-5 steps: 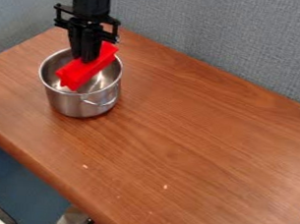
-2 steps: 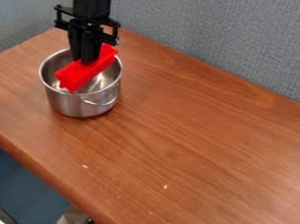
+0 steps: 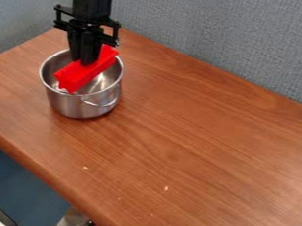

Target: Move the red object from the metal pot to the table

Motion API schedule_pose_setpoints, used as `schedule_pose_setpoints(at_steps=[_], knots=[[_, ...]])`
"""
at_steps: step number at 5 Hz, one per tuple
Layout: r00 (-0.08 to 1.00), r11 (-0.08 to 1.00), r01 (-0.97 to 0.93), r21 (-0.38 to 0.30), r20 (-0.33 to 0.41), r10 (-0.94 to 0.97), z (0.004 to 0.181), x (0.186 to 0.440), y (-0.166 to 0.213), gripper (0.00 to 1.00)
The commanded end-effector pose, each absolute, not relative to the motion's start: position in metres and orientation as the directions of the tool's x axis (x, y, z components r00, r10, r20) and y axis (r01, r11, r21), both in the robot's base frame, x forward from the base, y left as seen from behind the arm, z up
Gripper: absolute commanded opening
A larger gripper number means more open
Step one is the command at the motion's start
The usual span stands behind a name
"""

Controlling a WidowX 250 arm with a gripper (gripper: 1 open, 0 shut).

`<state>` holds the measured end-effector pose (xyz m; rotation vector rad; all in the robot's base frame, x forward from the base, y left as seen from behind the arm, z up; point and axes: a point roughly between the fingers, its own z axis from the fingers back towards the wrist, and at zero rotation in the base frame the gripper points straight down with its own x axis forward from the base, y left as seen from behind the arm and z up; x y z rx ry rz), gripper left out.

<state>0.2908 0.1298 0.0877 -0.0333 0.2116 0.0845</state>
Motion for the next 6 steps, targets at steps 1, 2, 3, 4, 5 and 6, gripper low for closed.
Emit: schedule_pose_setpoints(at_steps=[1, 2, 3, 4, 5, 6], knots=[[0.991, 0.997, -0.069, 0.016, -0.117, 0.07, 0.1213, 0.2931, 0.1278, 0.0], [0.991, 0.998, -0.066, 0.017, -0.119, 0.068, 0.1223, 0.2924, 0.1273, 0.0], [0.991, 0.998, -0.064, 0.019, -0.121, 0.065, 0.1227, 0.2918, 0.127, 0.0], [0.991, 0.998, -0.06, 0.021, -0.122, 0.062, 0.124, 0.2914, 0.1261, 0.0], [0.991, 0.998, -0.057, 0.024, -0.123, 0.059, 0.1254, 0.291, 0.1251, 0.0], [0.991, 0.998, -0.053, 0.026, -0.124, 0.056, 0.1267, 0.2906, 0.1242, 0.0]])
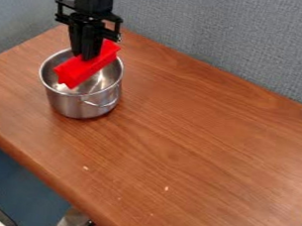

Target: Move the red object from the metal pot to the table

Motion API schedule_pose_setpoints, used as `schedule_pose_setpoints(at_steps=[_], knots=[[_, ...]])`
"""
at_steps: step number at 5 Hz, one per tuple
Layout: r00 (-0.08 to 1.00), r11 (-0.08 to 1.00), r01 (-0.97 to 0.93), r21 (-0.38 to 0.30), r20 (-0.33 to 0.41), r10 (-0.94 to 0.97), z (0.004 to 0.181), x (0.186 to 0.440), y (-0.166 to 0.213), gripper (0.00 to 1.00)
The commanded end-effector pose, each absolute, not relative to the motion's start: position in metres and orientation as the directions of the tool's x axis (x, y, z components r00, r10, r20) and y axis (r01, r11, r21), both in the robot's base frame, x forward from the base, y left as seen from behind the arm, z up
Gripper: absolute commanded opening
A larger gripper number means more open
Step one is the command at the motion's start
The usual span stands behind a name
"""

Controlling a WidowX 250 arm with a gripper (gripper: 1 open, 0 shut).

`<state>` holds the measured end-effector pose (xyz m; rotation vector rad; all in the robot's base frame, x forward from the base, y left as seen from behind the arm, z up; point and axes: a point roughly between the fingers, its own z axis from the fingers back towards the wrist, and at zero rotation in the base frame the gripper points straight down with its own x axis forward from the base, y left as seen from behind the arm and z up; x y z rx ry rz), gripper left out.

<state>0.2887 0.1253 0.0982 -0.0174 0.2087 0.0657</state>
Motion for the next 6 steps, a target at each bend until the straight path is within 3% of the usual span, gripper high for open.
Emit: schedule_pose_setpoints(at_steps=[1, 6], knots=[[0.99, 0.998, -0.05, 0.029, -0.127, 0.054, 0.1272, 0.2902, 0.1235, 0.0], [0.99, 0.999, -0.034, 0.042, -0.137, 0.039, 0.1316, 0.289, 0.1193, 0.0]])
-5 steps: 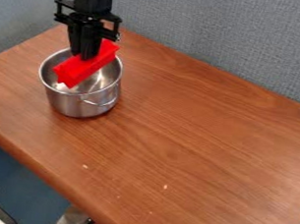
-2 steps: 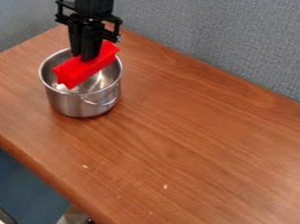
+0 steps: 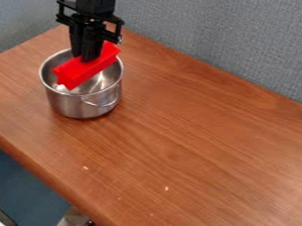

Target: Move the red object from the metal pot to the table

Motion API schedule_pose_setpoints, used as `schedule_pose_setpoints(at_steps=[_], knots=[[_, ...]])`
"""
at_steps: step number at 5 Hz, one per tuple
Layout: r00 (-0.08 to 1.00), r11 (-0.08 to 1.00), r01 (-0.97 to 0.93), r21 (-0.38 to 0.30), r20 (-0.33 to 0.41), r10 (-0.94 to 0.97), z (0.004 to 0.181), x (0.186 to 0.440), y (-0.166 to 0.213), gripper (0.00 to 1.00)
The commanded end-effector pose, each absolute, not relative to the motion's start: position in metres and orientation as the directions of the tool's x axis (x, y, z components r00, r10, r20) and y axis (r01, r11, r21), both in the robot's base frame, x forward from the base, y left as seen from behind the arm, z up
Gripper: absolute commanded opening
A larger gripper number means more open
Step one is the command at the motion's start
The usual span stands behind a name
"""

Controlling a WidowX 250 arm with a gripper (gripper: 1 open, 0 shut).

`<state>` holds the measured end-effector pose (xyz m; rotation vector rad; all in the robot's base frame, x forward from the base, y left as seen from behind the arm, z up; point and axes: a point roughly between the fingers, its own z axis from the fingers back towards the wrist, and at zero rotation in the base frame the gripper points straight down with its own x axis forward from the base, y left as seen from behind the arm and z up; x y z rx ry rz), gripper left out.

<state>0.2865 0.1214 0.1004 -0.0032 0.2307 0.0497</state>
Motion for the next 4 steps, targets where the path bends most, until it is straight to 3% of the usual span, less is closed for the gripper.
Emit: schedule_pose_setpoints(at_steps=[1, 4], knots=[[0.99, 0.999, -0.028, 0.043, -0.137, 0.034, 0.134, 0.289, 0.118, 0.0], [0.992, 0.999, 0.004, 0.049, -0.127, 0.002, 0.147, 0.295, 0.104, 0.0]])
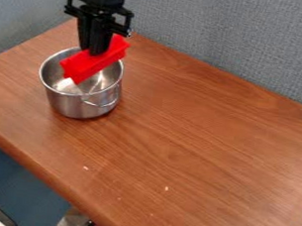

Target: Move the red object from the metal pot to the table

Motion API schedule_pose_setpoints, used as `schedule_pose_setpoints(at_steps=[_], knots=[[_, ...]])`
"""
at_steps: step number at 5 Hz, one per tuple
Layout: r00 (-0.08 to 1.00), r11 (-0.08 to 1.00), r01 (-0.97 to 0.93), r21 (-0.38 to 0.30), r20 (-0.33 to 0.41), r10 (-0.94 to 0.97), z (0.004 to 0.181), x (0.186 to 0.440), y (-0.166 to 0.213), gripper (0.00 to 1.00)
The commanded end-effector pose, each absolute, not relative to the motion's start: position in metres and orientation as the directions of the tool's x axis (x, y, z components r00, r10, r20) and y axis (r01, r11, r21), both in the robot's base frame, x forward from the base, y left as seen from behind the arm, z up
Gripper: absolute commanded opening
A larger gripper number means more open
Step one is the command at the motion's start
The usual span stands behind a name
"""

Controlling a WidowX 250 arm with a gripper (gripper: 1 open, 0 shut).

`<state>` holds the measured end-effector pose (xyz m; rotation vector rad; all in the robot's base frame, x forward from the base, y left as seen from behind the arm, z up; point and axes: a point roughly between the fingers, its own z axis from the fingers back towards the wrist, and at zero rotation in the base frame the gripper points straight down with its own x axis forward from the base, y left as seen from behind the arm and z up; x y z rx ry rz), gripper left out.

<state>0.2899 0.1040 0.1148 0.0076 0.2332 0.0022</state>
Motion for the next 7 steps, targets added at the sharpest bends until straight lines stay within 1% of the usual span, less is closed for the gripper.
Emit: schedule_pose_setpoints(at_steps=[1, 2, 3, 4, 5, 6, 7], knots=[[0.994, 0.998, 0.032, 0.057, -0.105, -0.025, 0.16, 0.301, 0.092, 0.0], [0.993, 0.992, 0.106, 0.066, -0.063, -0.102, 0.178, 0.315, 0.063, 0.0], [0.981, 0.98, 0.191, 0.061, -0.033, -0.19, 0.188, 0.338, 0.027, 0.0], [0.962, 0.961, 0.273, 0.046, -0.032, -0.272, 0.182, 0.363, -0.011, 0.0], [0.948, 0.947, 0.317, 0.048, -0.048, -0.315, 0.166, 0.379, -0.041, 0.0], [0.942, 0.942, 0.331, 0.052, -0.067, -0.328, 0.149, 0.39, -0.06, 0.0], [0.939, 0.938, 0.341, 0.057, -0.078, -0.336, 0.126, 0.398, -0.065, 0.0]])
